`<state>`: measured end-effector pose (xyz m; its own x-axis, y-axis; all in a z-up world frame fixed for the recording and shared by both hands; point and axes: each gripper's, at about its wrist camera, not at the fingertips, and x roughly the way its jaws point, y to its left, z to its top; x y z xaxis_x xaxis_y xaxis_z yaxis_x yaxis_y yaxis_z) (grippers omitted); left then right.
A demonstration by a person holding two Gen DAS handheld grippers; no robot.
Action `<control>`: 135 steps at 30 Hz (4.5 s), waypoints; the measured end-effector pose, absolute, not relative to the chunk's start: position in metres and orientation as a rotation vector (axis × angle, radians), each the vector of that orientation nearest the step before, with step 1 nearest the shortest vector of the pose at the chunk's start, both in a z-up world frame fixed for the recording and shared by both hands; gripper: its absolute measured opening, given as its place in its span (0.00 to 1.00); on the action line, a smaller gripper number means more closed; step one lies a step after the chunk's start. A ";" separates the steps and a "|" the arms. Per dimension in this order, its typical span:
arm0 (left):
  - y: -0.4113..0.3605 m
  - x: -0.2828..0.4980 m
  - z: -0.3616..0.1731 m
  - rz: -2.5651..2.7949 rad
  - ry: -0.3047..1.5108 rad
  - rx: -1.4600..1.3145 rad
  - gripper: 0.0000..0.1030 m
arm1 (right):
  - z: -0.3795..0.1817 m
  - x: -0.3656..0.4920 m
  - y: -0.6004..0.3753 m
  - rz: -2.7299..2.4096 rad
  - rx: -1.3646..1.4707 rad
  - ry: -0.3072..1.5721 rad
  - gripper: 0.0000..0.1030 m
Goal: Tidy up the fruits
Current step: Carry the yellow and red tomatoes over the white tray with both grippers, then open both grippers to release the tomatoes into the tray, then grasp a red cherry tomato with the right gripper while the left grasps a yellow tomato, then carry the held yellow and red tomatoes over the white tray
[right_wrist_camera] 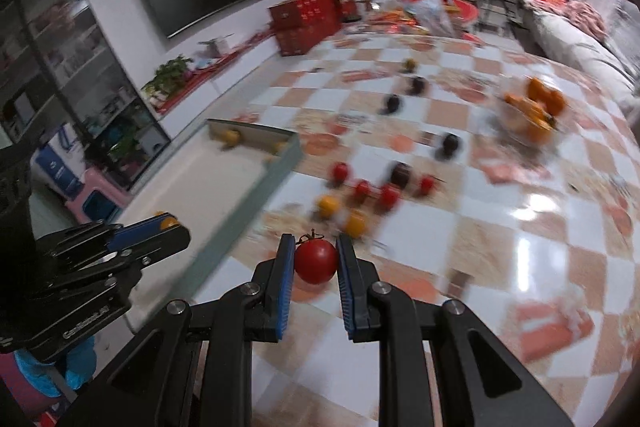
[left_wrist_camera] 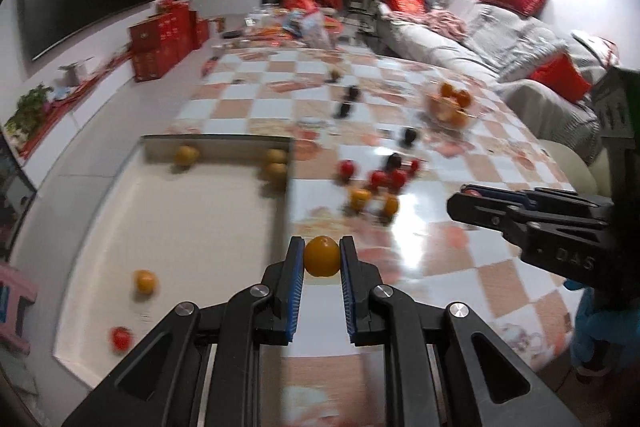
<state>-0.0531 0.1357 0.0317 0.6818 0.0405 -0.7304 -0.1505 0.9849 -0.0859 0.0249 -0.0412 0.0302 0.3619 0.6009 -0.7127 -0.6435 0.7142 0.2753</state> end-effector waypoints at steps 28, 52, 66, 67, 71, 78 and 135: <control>0.273 0.003 -0.023 0.388 1.009 -0.174 0.18 | -0.016 0.031 0.133 0.946 -0.293 0.980 0.22; 0.271 -0.002 -0.023 0.438 0.996 -0.108 0.85 | -0.016 0.009 0.134 0.962 -0.408 0.895 0.78; 0.234 -0.025 0.020 0.387 0.852 -0.134 0.85 | 0.038 0.023 0.014 0.832 -0.069 0.724 0.86; 0.227 -0.026 0.023 0.373 0.843 -0.135 0.85 | 0.040 0.026 0.002 0.817 -0.025 0.715 0.96; 0.192 -0.030 0.032 0.305 0.808 -0.109 0.85 | 0.043 0.043 -0.040 0.746 0.043 0.745 1.00; 0.117 -0.025 0.039 0.161 0.793 -0.070 0.85 | 0.022 0.067 -0.072 0.579 -0.117 0.809 1.00; 0.042 0.035 -0.028 0.033 0.927 -0.127 0.23 | -0.034 0.106 -0.092 0.708 -0.104 0.939 0.24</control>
